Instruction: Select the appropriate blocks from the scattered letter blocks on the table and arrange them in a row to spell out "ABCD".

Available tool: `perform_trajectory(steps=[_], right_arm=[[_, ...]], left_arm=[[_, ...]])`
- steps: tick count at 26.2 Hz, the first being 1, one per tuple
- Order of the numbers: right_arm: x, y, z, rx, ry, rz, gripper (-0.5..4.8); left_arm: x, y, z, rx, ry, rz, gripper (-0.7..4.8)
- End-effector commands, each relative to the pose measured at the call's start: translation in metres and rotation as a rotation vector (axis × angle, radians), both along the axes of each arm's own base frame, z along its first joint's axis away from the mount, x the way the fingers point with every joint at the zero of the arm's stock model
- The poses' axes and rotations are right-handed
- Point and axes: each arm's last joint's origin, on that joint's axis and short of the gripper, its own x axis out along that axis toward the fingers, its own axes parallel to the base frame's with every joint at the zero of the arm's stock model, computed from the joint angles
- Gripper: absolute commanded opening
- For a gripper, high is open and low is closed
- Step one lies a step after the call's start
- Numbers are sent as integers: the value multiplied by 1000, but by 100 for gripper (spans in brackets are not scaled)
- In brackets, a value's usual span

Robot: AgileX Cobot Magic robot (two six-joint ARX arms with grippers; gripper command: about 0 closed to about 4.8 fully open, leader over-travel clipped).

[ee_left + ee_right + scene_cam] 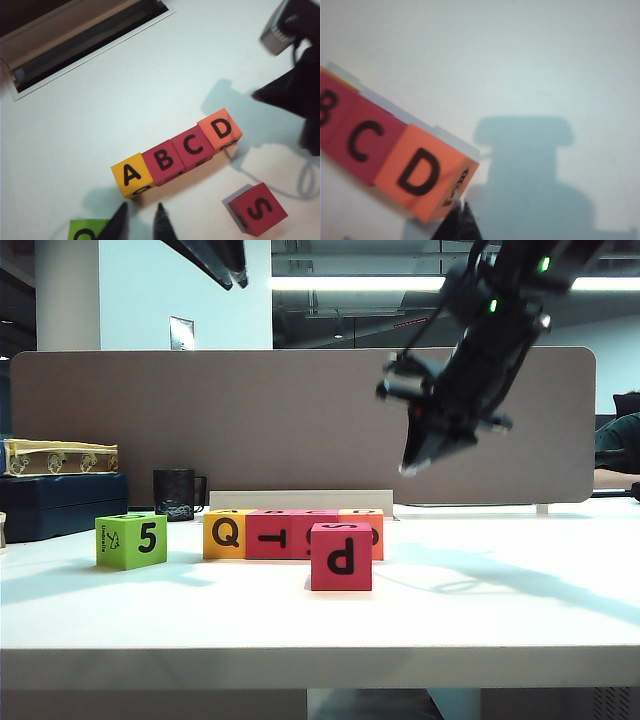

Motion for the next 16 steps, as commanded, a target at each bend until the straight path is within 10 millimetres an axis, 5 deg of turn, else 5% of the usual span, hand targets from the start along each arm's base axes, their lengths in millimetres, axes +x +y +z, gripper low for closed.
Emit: perform_trajectory(steps=[1, 10, 16], right_arm=[[-13, -2, 27, 21, -28, 20, -3], [-73, 2, 95, 67, -85, 110, -3], [-119, 14, 128, 79, -132, 215, -3]], left_arm=[[4, 13, 4, 0, -17, 40, 43], [13, 46, -2, -105, 116, 58, -5], [12, 45, -14, -113, 169, -10, -5]])
